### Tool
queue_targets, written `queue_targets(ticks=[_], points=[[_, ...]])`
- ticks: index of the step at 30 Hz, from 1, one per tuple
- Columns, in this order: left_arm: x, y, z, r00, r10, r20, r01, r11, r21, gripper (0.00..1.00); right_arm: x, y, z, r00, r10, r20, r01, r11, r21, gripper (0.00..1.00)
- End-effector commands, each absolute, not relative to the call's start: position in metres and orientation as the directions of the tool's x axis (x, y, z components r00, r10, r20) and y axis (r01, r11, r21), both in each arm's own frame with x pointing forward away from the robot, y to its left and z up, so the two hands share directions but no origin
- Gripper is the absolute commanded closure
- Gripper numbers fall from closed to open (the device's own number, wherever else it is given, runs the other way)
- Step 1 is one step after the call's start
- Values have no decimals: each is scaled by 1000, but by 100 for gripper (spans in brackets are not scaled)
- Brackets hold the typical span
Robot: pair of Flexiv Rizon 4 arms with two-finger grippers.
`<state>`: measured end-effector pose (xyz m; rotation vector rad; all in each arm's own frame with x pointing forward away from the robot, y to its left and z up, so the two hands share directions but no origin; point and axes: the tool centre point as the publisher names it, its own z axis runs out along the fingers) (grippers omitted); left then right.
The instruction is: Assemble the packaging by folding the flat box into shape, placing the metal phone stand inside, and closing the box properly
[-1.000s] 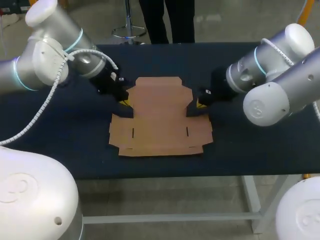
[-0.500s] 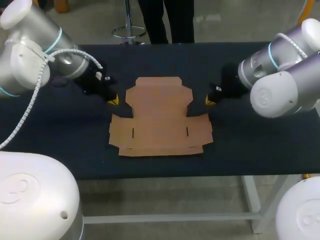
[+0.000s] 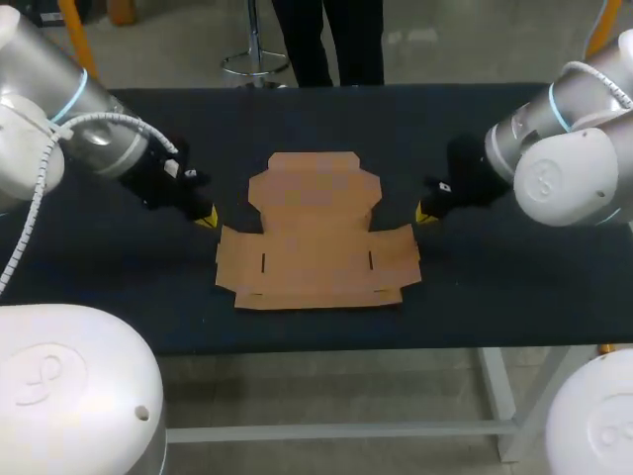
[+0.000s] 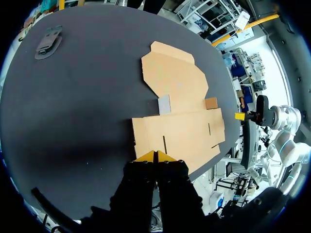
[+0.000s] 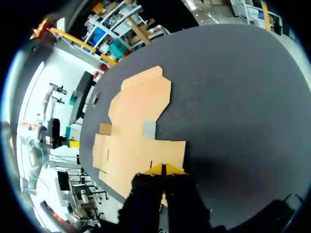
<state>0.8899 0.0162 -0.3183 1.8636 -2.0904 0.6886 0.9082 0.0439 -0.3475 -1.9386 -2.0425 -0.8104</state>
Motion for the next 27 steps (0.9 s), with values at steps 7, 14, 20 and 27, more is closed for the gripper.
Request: queue_targets(ticks=[7,14,20,27], points=[[845,23,-313,-128,-851,510,-979,25,-203,100,870,25,-331,-164,728,666,971,1,237,100],[807,21,-312,-122,-844,523,-978,12,-209,100,833,17,-329,-158,748,644,968,-14,252,100],[782,16,-316,-119,-841,527,-979,12,-202,100,807,12,-331,-160,746,647,967,-12,254,100],[757,11,-326,-108,-836,538,-983,9,-183,100,785,16,-342,-157,743,650,970,-10,245,100]])
